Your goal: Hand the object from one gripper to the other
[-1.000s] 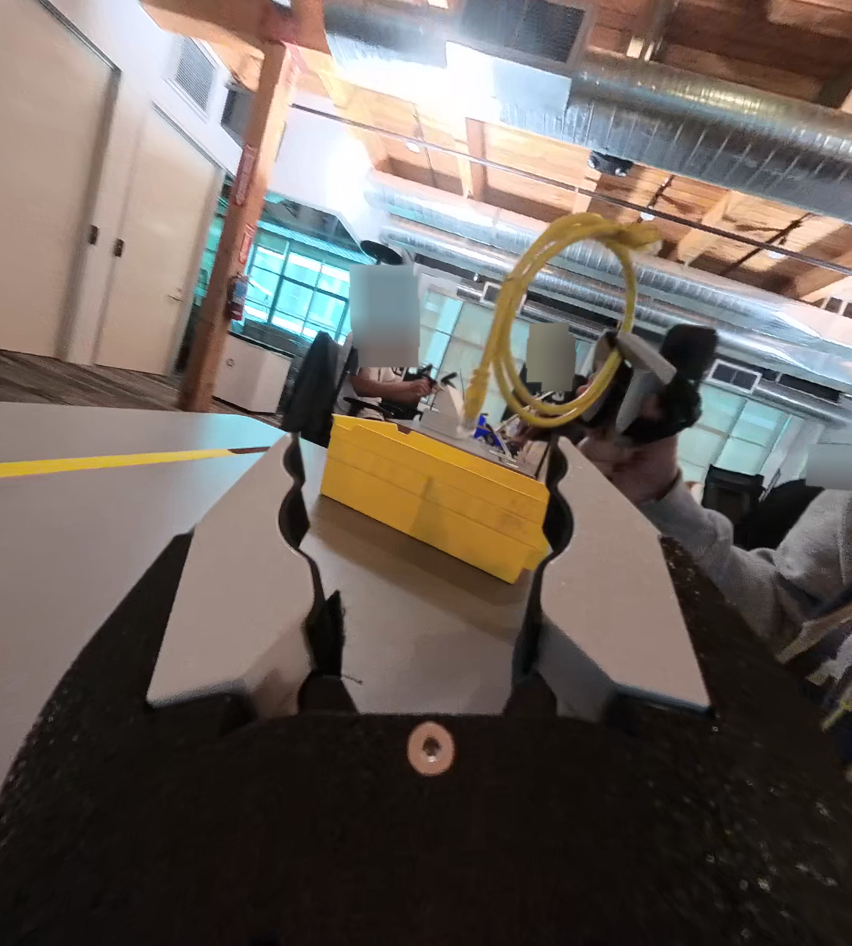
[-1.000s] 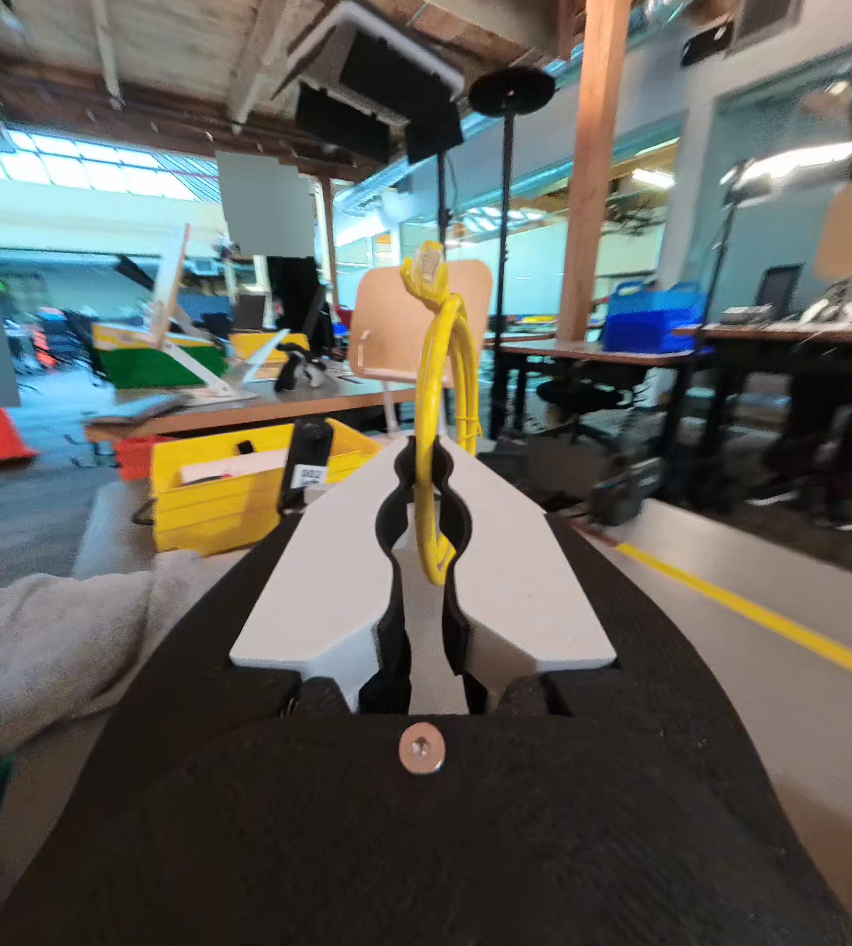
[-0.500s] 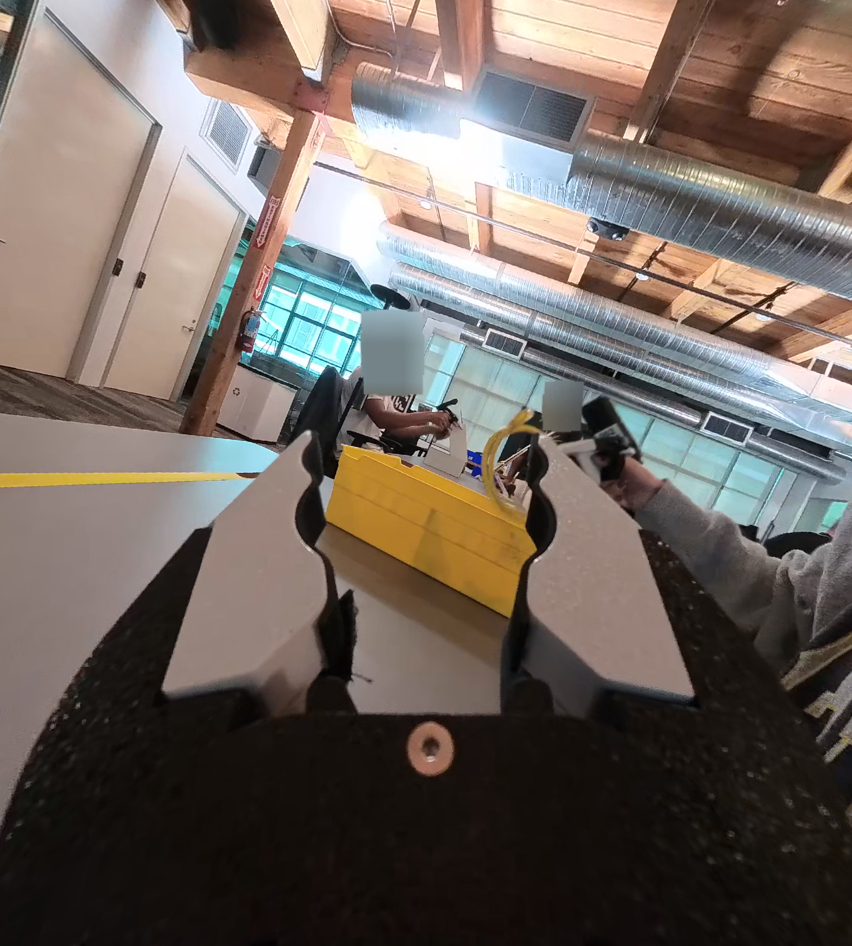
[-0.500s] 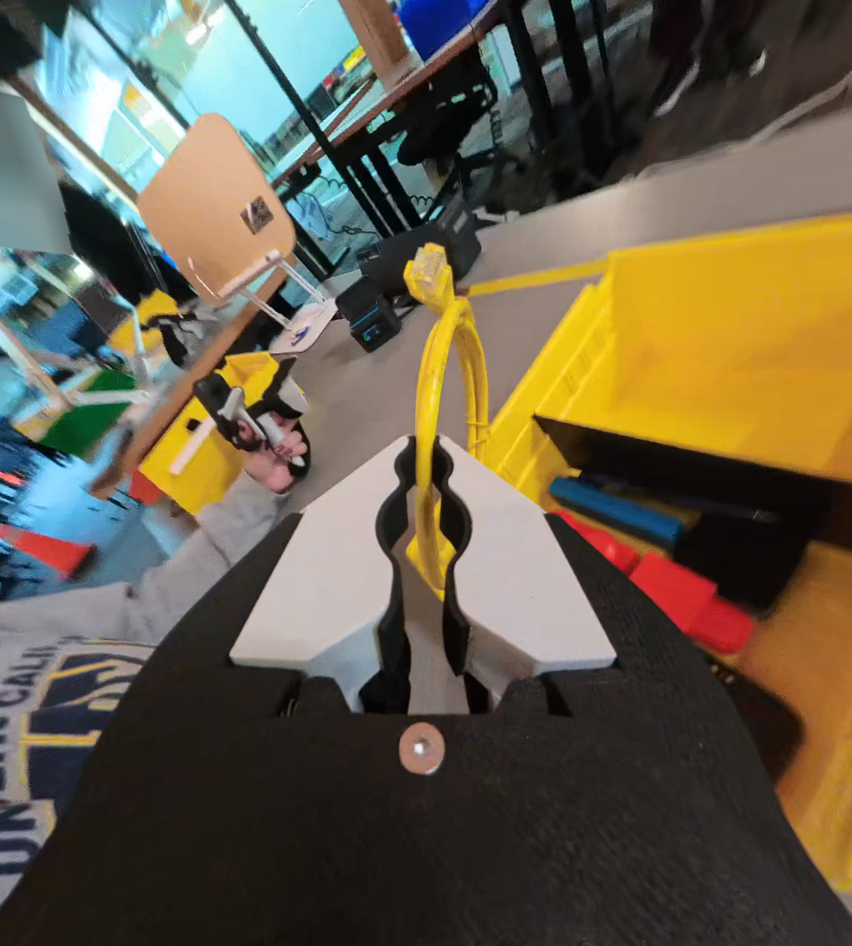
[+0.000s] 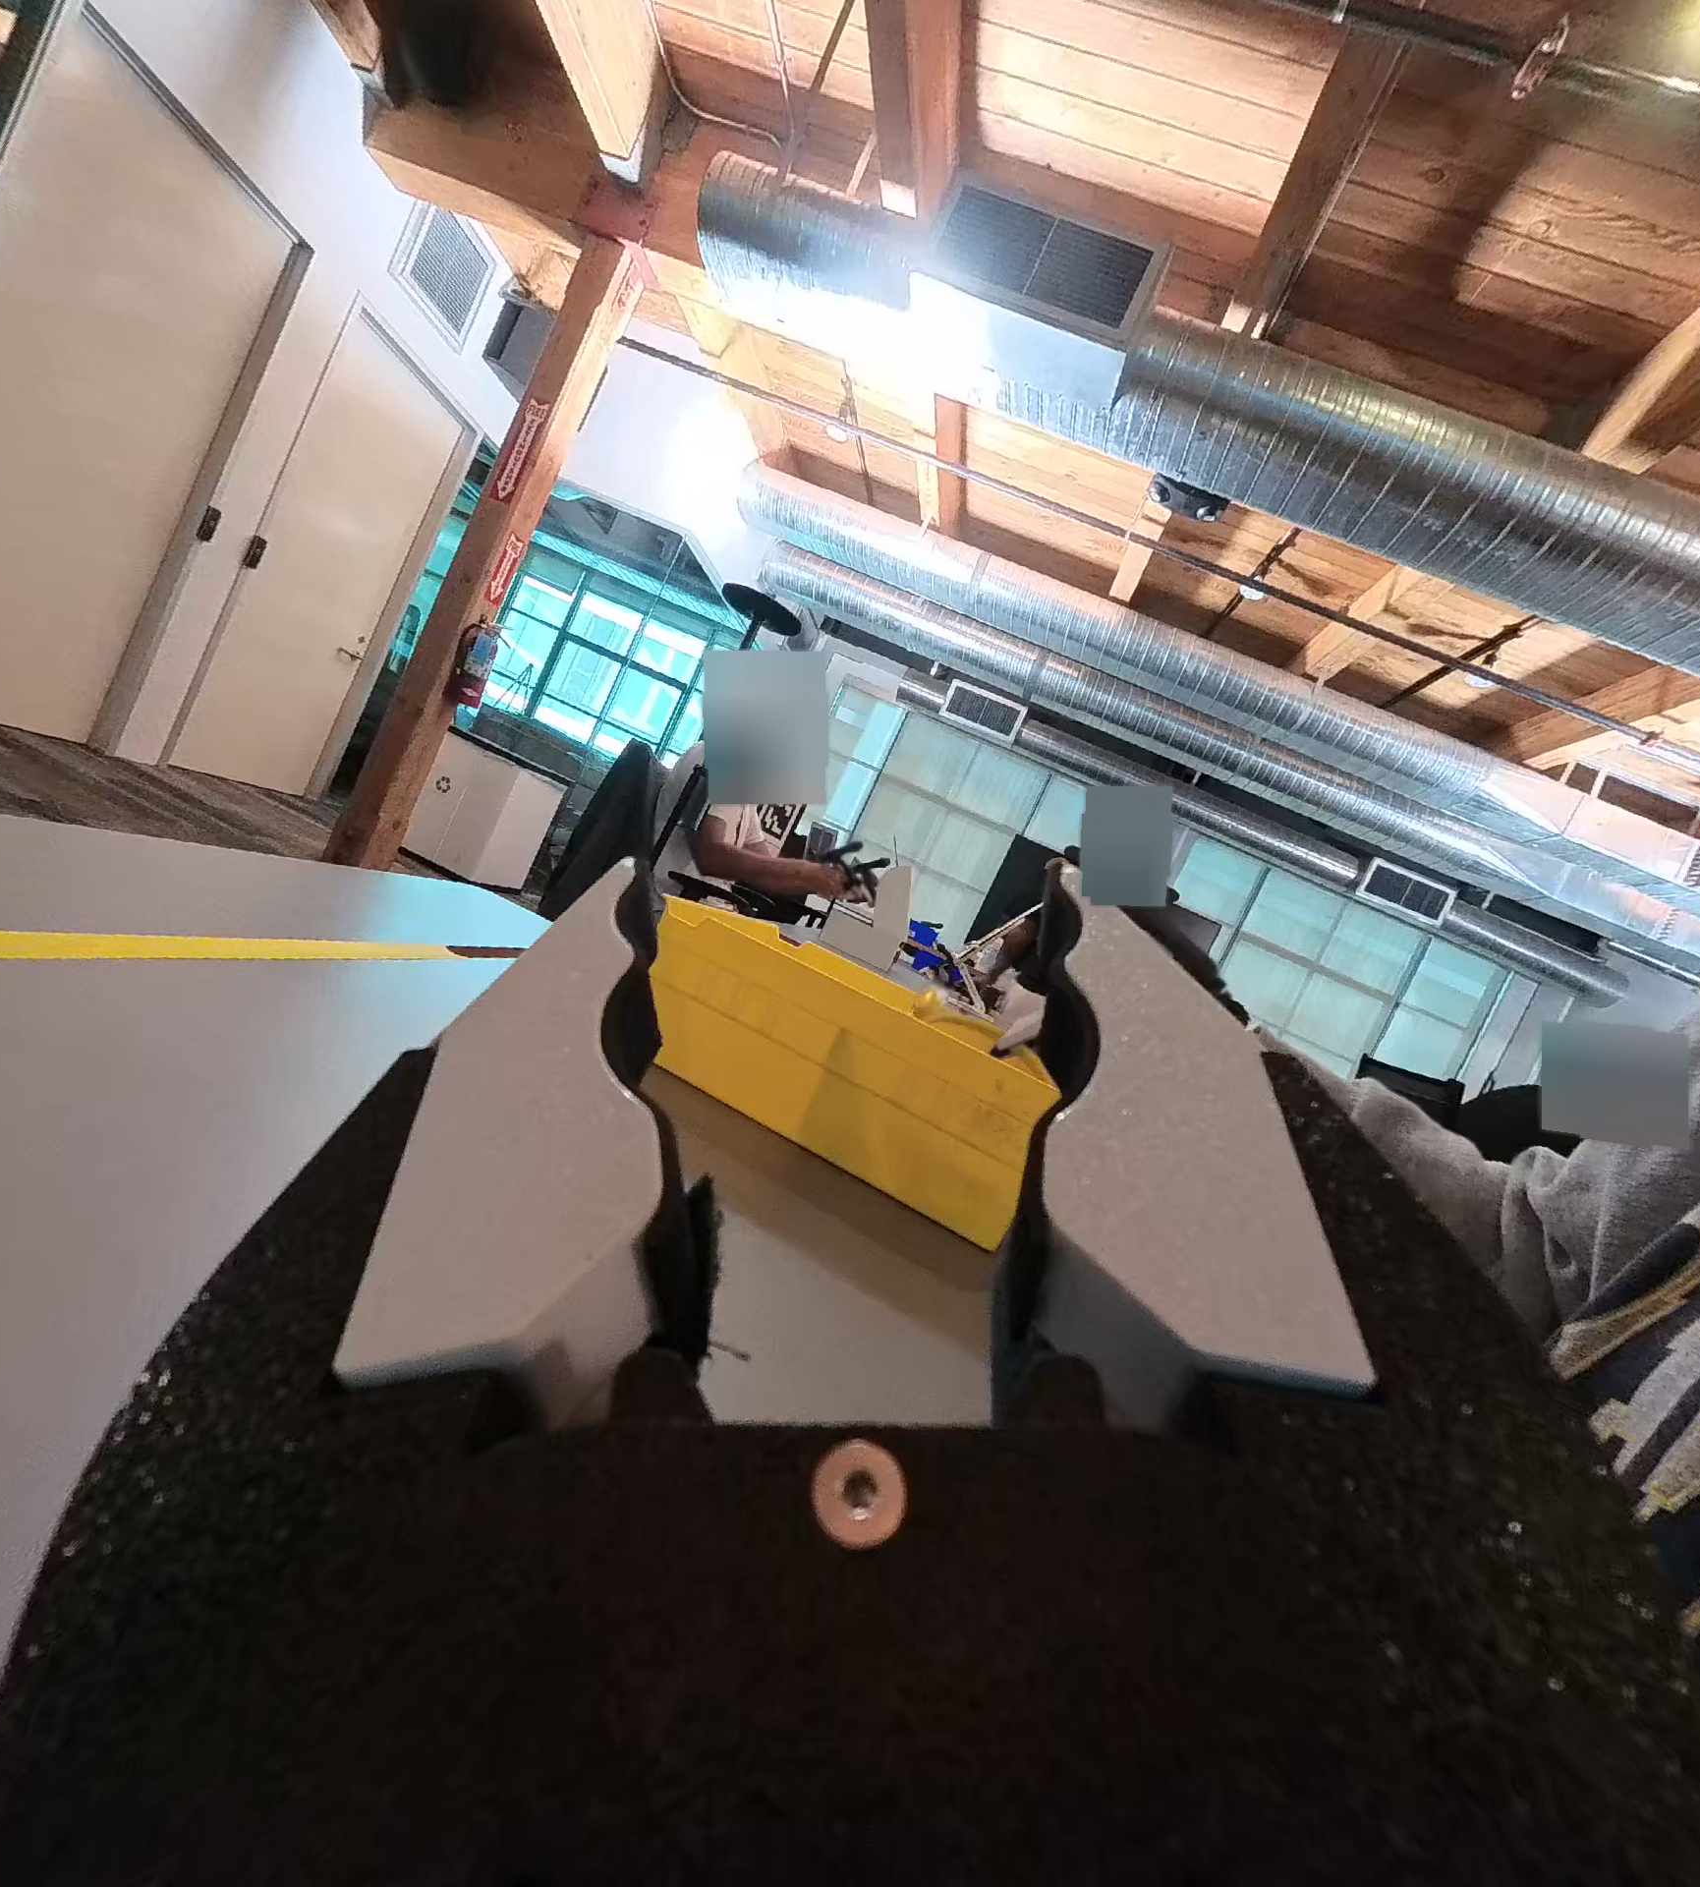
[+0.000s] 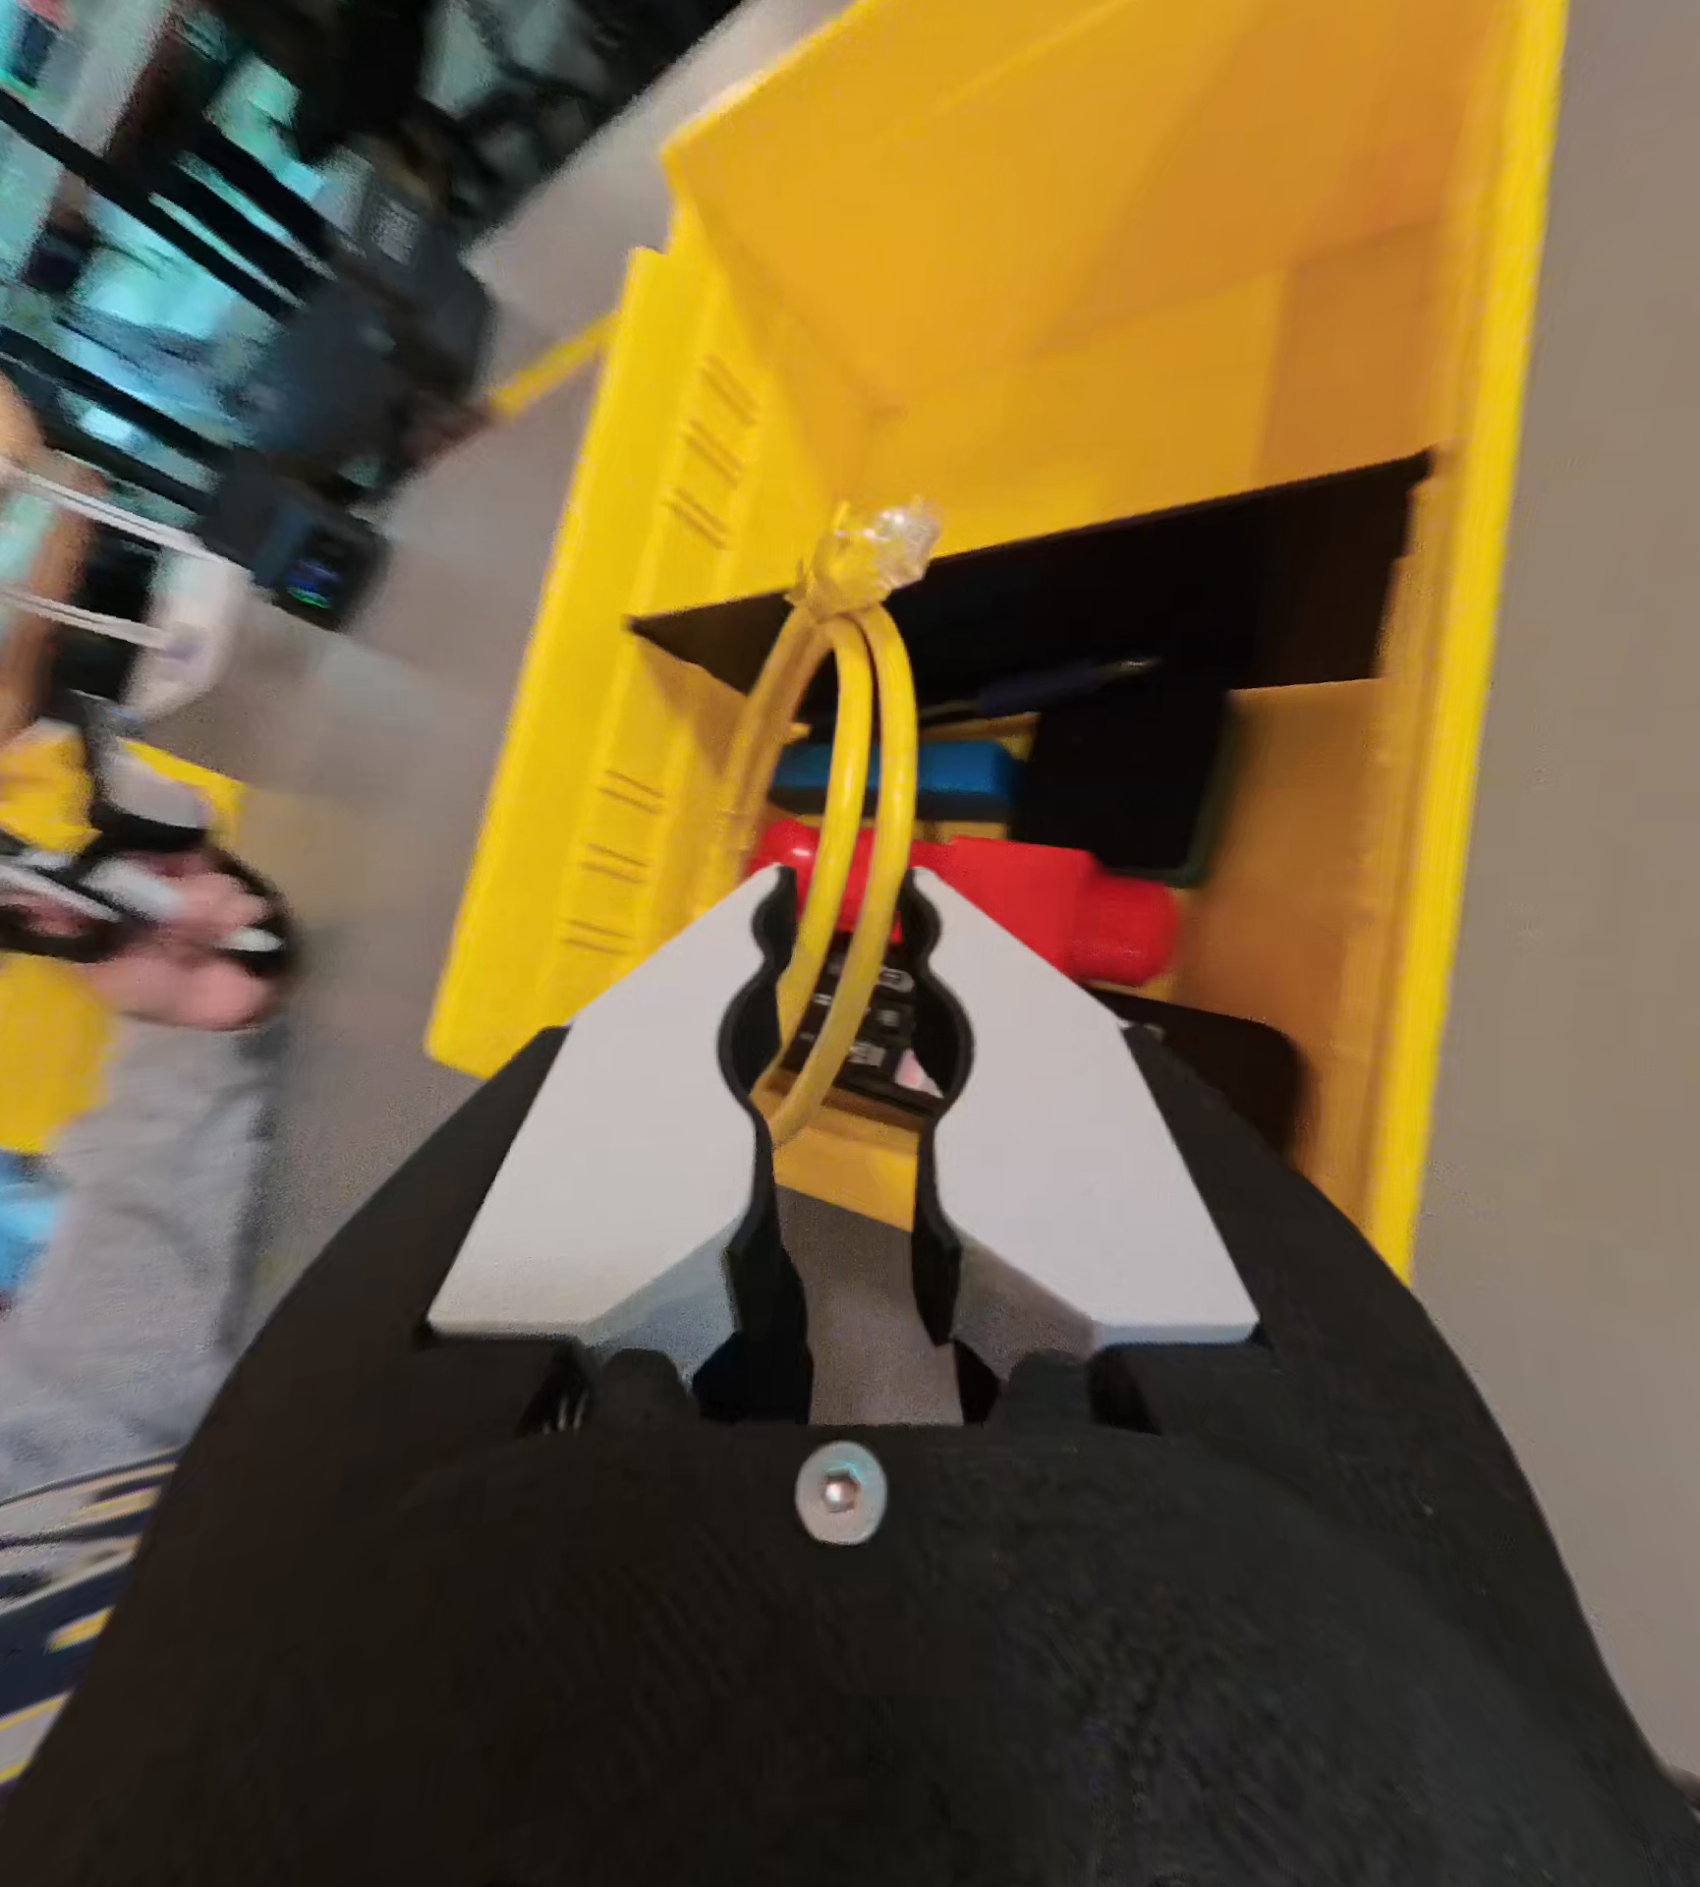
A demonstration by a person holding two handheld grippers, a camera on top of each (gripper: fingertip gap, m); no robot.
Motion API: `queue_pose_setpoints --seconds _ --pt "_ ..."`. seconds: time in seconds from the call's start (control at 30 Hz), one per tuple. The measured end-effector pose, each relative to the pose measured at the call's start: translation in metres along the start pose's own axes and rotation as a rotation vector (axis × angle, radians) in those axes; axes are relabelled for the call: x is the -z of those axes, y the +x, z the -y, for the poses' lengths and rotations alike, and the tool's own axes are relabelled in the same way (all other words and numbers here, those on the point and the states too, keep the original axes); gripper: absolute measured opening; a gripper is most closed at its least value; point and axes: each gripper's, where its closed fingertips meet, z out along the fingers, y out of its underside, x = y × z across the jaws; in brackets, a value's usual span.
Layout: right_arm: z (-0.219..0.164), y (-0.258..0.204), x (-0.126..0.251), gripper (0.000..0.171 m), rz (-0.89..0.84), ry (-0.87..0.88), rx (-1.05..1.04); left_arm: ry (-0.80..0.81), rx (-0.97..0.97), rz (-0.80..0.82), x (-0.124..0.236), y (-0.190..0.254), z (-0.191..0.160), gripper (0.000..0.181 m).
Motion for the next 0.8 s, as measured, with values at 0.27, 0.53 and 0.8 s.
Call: queue_pose_setpoints --seconds 0.27,0.53,0.8 --pt "0.042 0.002 0.041 0.065 -0.46 0.145 0.4 0.005 -0.021 0.078 0.003 -0.012 0.001 0.083" --pt "0.07 -0.209 0.035 0.065 -0.06 0.878 0.763 0.023 -0.286 0.418 0.021 -0.04 0.015 0.097" --pt "-0.009 -0.279 -0.12 0.061 0.194 0.887 0.73 -0.117 -0.495 0.524 0.015 -0.047 0.002 0.092"
